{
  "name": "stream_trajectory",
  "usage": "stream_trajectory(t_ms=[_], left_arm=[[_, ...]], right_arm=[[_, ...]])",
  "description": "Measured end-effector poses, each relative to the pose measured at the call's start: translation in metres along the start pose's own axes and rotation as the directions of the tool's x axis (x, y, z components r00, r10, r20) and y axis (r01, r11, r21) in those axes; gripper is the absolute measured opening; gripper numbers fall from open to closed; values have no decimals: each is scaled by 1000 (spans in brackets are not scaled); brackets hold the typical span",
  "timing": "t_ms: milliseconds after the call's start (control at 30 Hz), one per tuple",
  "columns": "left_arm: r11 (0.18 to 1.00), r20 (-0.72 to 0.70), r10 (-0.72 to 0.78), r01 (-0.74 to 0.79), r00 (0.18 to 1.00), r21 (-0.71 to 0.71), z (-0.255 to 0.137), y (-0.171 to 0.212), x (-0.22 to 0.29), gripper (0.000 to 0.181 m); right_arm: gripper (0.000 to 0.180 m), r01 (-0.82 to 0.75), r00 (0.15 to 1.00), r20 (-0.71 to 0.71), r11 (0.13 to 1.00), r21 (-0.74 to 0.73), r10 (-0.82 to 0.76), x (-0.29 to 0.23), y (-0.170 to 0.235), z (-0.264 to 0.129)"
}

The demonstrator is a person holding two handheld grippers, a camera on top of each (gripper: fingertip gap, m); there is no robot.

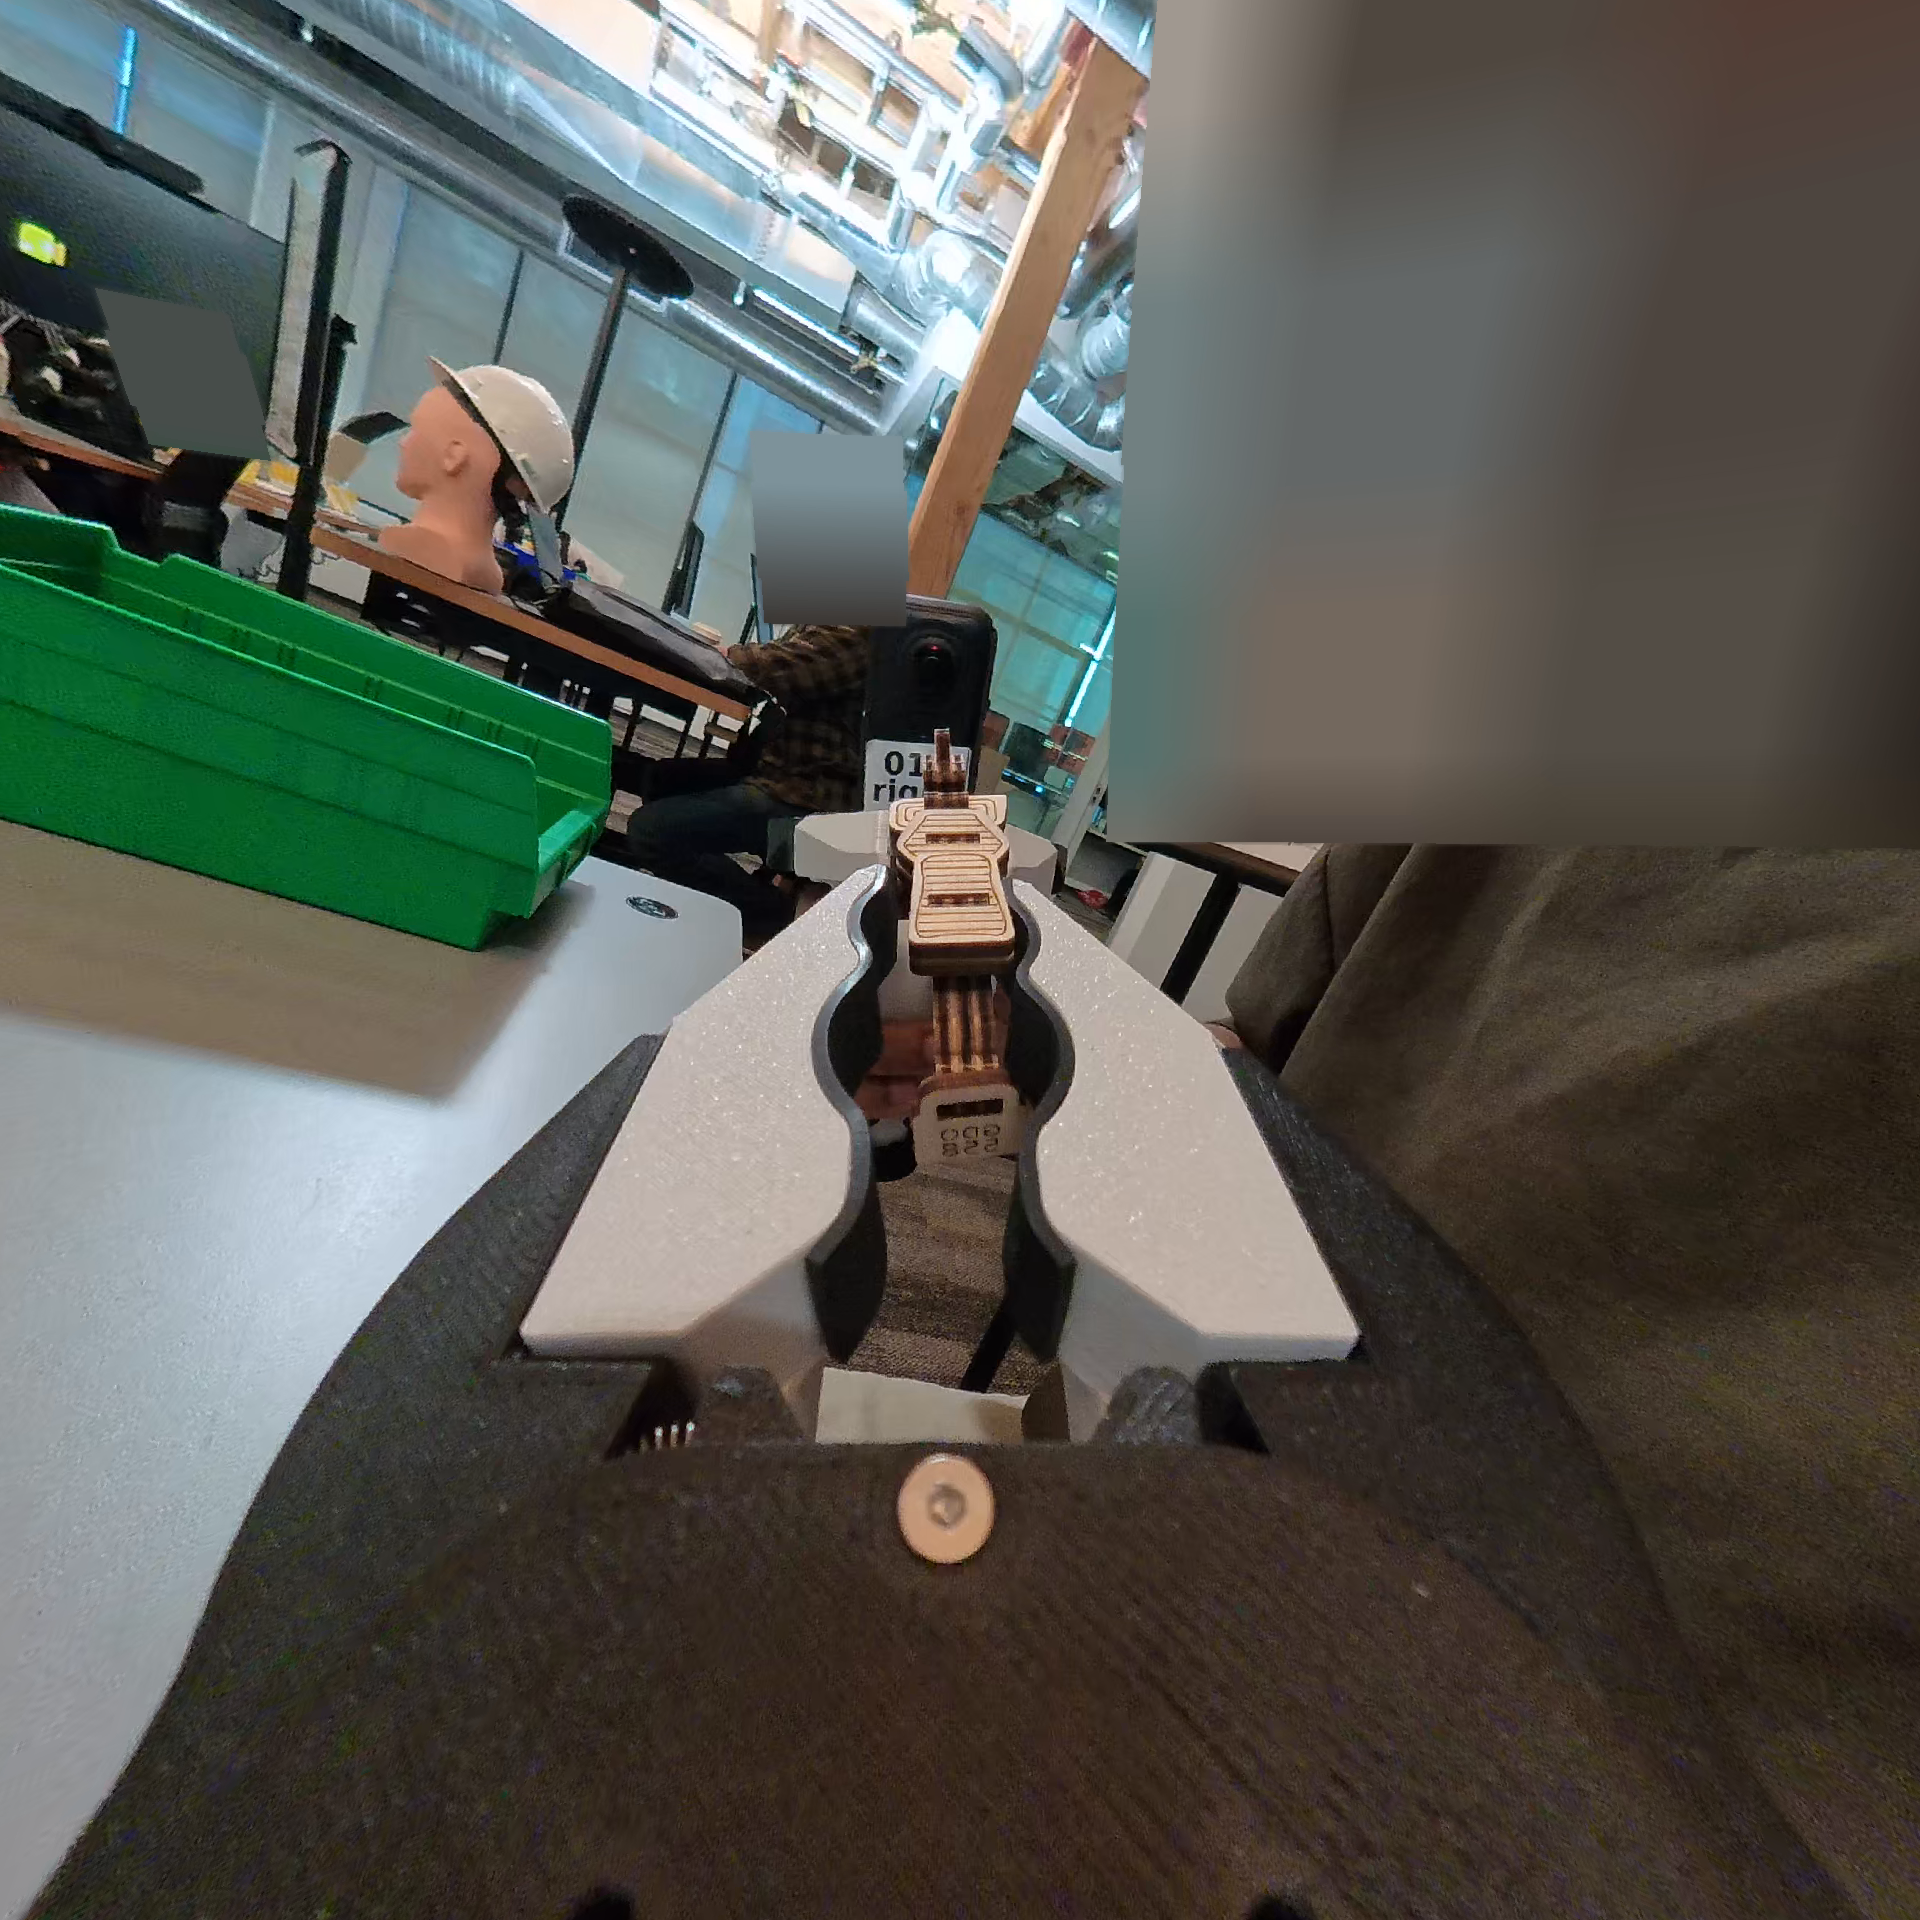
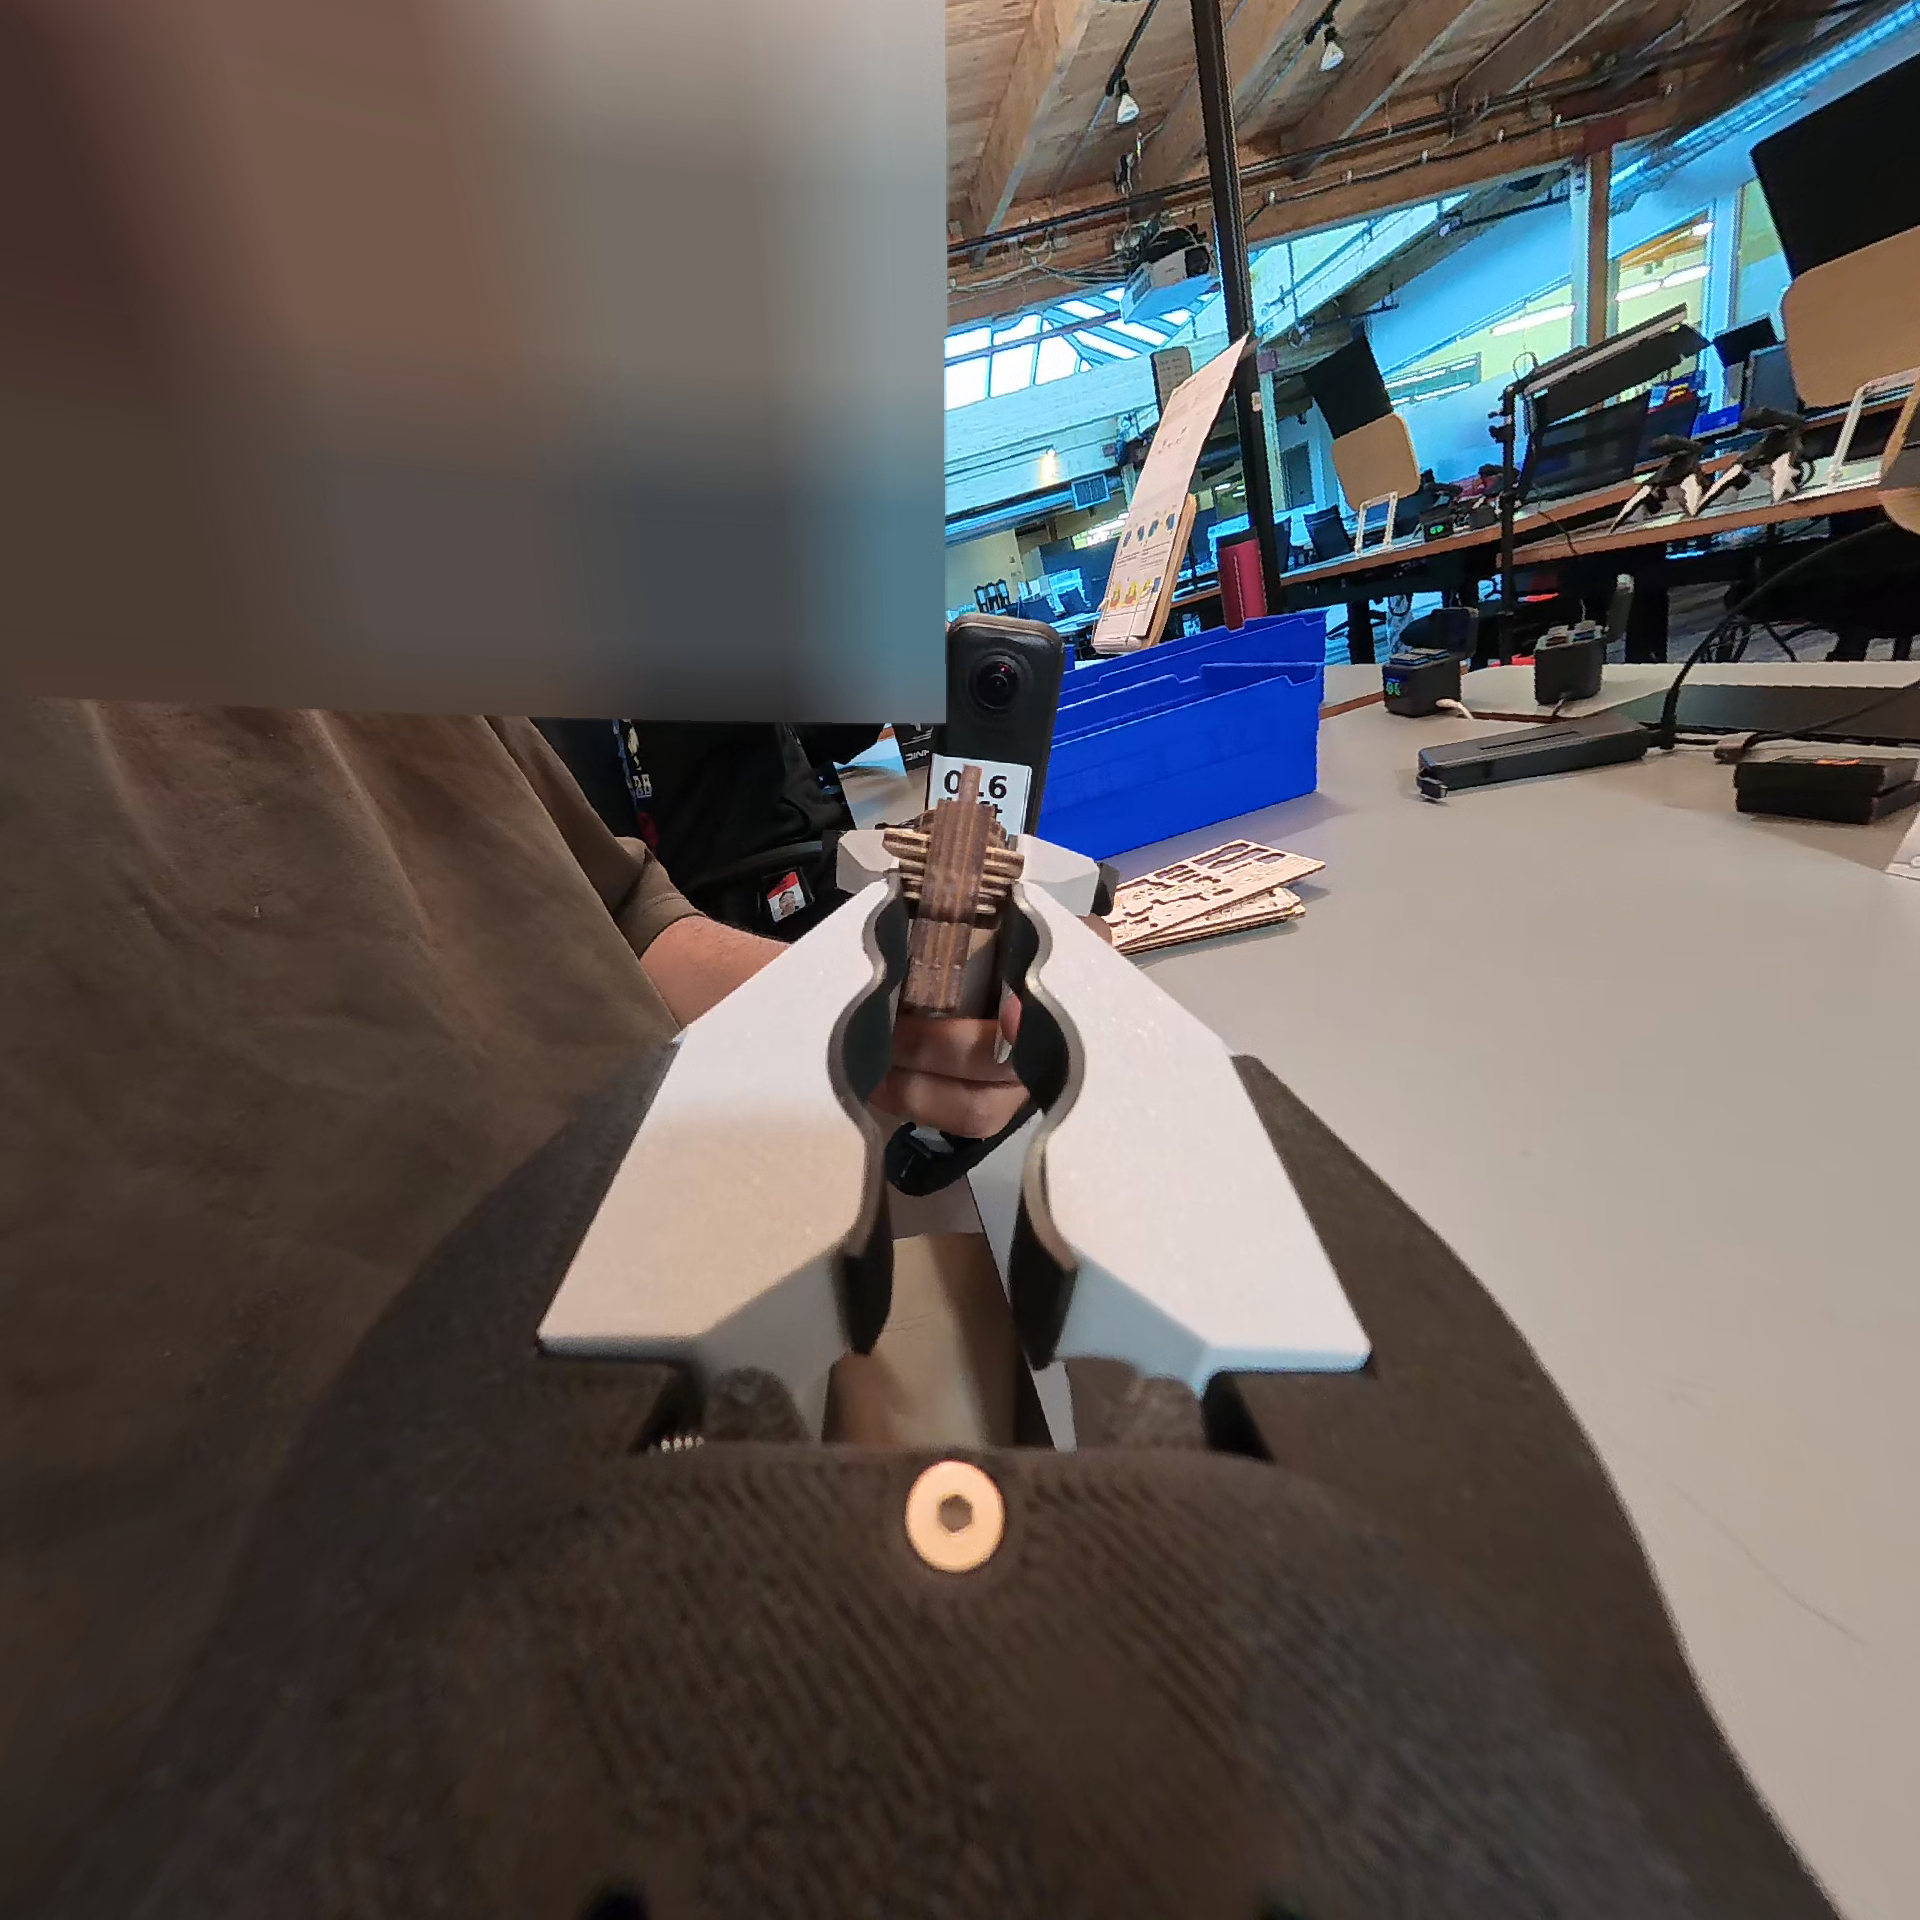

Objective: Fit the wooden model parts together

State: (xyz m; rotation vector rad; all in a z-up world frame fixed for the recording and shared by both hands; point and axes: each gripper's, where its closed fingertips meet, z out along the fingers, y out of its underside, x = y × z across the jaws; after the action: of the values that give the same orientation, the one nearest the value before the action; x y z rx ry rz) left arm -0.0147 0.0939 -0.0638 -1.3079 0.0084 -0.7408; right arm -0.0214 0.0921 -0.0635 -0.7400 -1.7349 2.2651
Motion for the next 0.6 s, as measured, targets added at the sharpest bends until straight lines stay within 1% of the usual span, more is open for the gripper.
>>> stream_trajectory(t_ms=[200,333,600], left_arm=[[999,17,-38,38,999,22,0,-1,-4,15],[998,17,-58,58,998,38,-2,-3,-5,18],[995,11,-87,87,996,50,-1,-3,-7,22]], right_arm=[[17,20,1000,-20,1000,9,-19,3,-1,-1],[17,16,1000,-26,999,49,-15,4,-6,-3],[17,-15,999,-36,983,184,21,11,-23,-12]])
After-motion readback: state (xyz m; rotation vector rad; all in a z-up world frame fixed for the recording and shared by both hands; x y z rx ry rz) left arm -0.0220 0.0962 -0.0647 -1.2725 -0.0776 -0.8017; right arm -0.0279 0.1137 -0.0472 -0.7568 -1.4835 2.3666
